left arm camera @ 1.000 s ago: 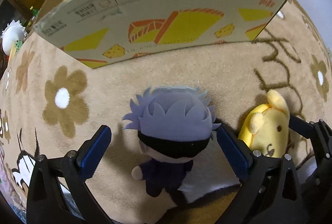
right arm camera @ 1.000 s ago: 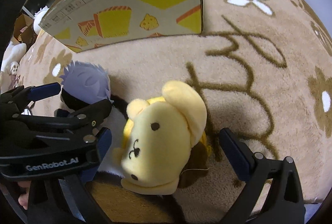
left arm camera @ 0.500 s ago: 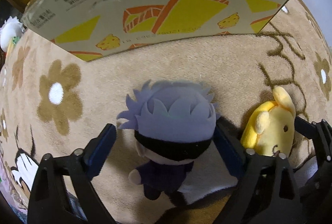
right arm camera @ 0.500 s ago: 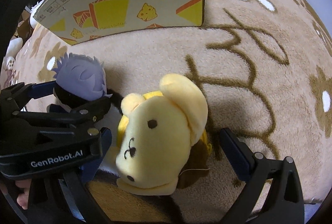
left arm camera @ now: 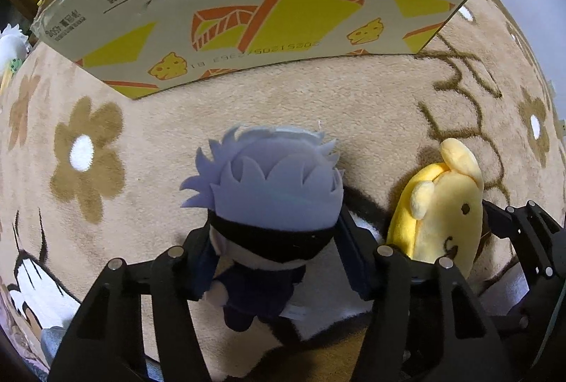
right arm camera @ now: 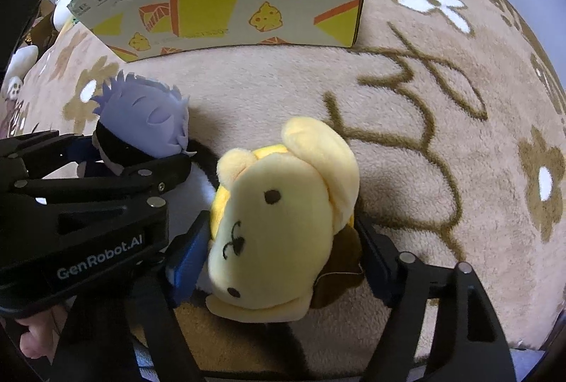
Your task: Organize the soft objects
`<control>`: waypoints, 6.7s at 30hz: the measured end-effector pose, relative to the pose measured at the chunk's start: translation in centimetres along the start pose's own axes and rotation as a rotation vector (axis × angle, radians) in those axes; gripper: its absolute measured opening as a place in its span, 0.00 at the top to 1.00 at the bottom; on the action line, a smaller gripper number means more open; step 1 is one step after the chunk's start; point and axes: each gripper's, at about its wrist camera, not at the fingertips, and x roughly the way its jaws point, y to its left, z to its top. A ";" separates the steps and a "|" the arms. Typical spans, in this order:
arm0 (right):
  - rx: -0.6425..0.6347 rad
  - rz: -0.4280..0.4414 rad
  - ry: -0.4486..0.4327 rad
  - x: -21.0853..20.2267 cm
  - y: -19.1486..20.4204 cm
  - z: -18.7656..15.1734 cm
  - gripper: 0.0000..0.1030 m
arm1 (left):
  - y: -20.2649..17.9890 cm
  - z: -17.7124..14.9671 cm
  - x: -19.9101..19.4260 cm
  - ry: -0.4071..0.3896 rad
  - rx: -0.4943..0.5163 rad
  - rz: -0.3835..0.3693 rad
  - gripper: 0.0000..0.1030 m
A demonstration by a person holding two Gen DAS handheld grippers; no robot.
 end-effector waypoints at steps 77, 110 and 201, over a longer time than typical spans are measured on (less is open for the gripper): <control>-0.098 0.021 -0.741 -16.3 0.3 10.3 0.33 | 6.6 6.8 -16.9 -0.812 -0.100 0.275 0.44; -0.139 0.040 -0.603 -9.8 0.4 11.9 0.19 | 8.1 9.1 -10.3 -0.601 -0.121 0.151 0.26; -0.065 -0.055 -0.774 -22.2 -2.0 -2.8 0.00 | 4.1 -8.1 -20.6 -0.861 -0.039 0.284 0.02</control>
